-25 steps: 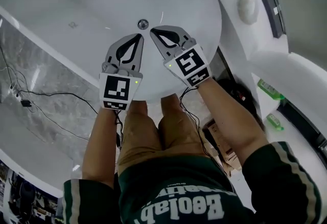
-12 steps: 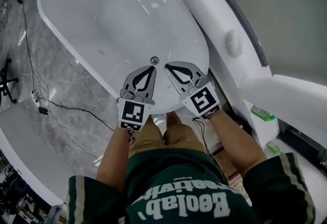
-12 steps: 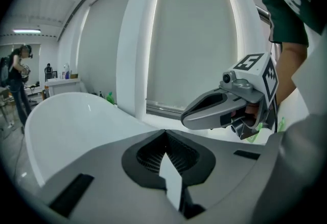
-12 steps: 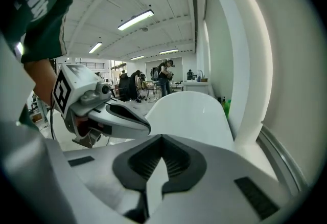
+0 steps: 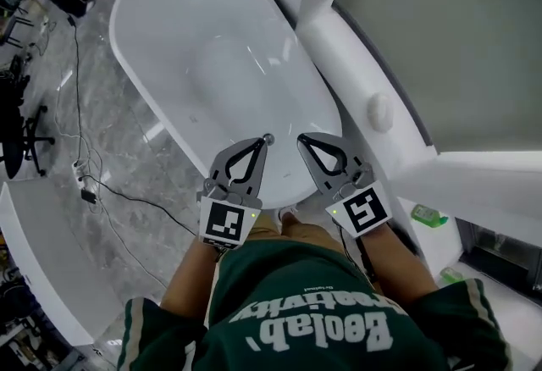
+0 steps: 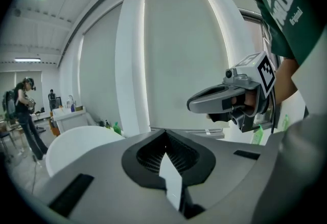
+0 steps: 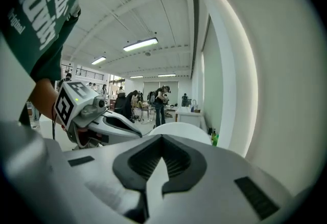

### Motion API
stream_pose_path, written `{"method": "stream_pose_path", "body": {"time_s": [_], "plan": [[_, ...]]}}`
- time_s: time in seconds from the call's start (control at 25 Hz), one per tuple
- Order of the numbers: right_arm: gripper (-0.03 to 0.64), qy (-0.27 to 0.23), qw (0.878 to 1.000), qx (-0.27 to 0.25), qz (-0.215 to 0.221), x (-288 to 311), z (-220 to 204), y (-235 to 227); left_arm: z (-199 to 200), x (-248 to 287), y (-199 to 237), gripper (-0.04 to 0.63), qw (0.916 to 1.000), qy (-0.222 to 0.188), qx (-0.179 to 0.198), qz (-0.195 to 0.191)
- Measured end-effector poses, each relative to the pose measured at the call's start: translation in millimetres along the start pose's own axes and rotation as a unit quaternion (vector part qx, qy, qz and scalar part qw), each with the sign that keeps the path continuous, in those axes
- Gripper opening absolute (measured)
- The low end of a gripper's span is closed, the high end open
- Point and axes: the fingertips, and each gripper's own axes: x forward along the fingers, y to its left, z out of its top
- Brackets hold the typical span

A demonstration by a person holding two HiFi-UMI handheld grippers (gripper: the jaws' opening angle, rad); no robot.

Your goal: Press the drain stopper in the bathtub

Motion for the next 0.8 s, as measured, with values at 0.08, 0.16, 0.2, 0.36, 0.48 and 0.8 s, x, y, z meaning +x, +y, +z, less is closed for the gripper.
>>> {"method": "stream_pose_path", "body": {"time_s": [0.08, 0.16, 0.2, 0.36, 0.48, 0.8], "plan": [[0.011, -0.025, 0.999, -0.019, 0.007, -7, 24, -4, 18, -5, 1, 0.008, 0.9999, -0.006, 0.006, 0.013], [0.012, -0.038, 0.998, -0.037, 0.020, -16, 40, -2, 31, -13, -3, 0.008, 0.9996, -0.013, 0.006, 0.023], [0.011, -0.042, 0.998, -0.041, 0.021, -22, 47, -1, 40, -16, -4, 0.008, 0.9994, -0.018, 0.008, 0.029], [0.011, -0.059, 0.997, -0.037, 0.012, -36, 68, -1, 77, -26, -7, 0.008, 0.9976, -0.035, 0.045, 0.039], [0.011, -0.086, 0.996, -0.029, 0.014, -47, 81, 1, 95, -32, -17, 0.009, 0.9967, -0.051, 0.050, 0.037], [0.011, -0.107, 0.994, -0.024, -0.008, -59, 88, -8, 107, -34, -37, 0.009, 0.9962, -0.063, 0.054, 0.027]]}}
